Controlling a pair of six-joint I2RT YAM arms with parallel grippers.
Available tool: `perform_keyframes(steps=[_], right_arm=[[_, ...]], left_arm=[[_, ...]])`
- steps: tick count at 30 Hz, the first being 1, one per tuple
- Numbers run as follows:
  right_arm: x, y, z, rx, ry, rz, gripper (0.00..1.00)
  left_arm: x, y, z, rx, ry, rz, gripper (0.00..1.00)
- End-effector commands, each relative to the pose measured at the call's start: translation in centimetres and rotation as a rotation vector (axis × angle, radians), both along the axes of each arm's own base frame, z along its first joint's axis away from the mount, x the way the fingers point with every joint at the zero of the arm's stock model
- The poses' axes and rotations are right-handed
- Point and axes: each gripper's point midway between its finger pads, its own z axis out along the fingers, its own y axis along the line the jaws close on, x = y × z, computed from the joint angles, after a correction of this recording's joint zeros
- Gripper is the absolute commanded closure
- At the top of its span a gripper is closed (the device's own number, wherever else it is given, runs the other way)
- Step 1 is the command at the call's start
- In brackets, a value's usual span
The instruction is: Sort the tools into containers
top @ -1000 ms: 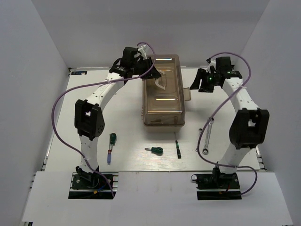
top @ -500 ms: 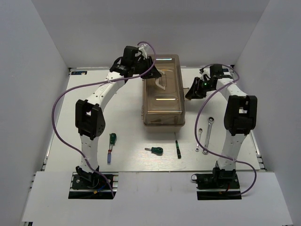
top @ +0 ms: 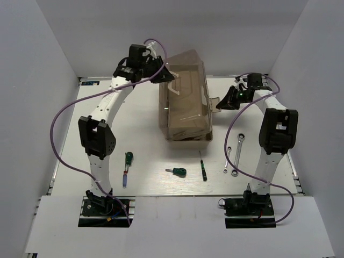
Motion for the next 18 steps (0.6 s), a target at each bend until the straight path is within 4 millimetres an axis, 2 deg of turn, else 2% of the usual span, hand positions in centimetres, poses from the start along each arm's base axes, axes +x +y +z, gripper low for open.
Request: perform_keyframes(steps=[1,3,5,7,8,9,10,13,14,16,17,18], right_arm=[[4.1,-4.9,3.2,-0.057,-0.165,-0.121,1.00],[4.1,-5.4,3.2,-0.060,-0.164,-0.132,1.00],[4.1,-5.9,3.1,-0.060,-0.162,-0.139,1.00],[4.0,-6.0,3.0,-0.060,-0.159,-0.142,1.00],[4.1,-6.0,2.9,-0.061,-0.162,-0.138,1.00],[4.0,-6.1,2.8,-0.061,-0.158,-0.142,1.00],[4.0,-6.0,2.8,-0.058,-0.156,-0.139,1.00],[4.0,-5.9,2.8,-0.052,-0.158,-0.134,1.00],[3.9,-5.8,2.8,-0.049,-0.156,-0.131,1.00],[3.9,-5.6,3.0,-0.034,-0.158,-0.118,0.98],[3.9,-5.6,2.9,-0.029,-0.154,-0.118,0.89],[3.9,-5.3,3.2,-0.013,-0.160,-0.105,0.80]], left_arm=[[-0.2,6.4,8.2,0.036,-0.189,0.133,1.00],[-0.2,8.6,7.9,0.081,-0.183,0.185,1.00],[-1.0,9.8,8.0,0.108,-0.182,0.212,1.00],[-1.2,12.0,6.4,0.154,-0.148,0.269,1.00],[-1.8,12.7,6.9,0.166,-0.159,0.298,1.00],[-2.0,13.6,5.4,0.187,-0.127,0.318,1.00],[-2.3,14.4,5.2,0.195,-0.119,0.336,1.00],[-3.2,15.2,4.2,0.204,-0.107,0.353,1.00],[-3.2,15.7,3.2,0.213,-0.085,0.361,0.96],[-3.5,16.2,3.2,0.214,-0.082,0.370,0.86],[-3.5,16.2,2.8,0.215,-0.080,0.370,0.81],[-3.5,16.2,2.8,0.215,-0.079,0.370,0.69]])
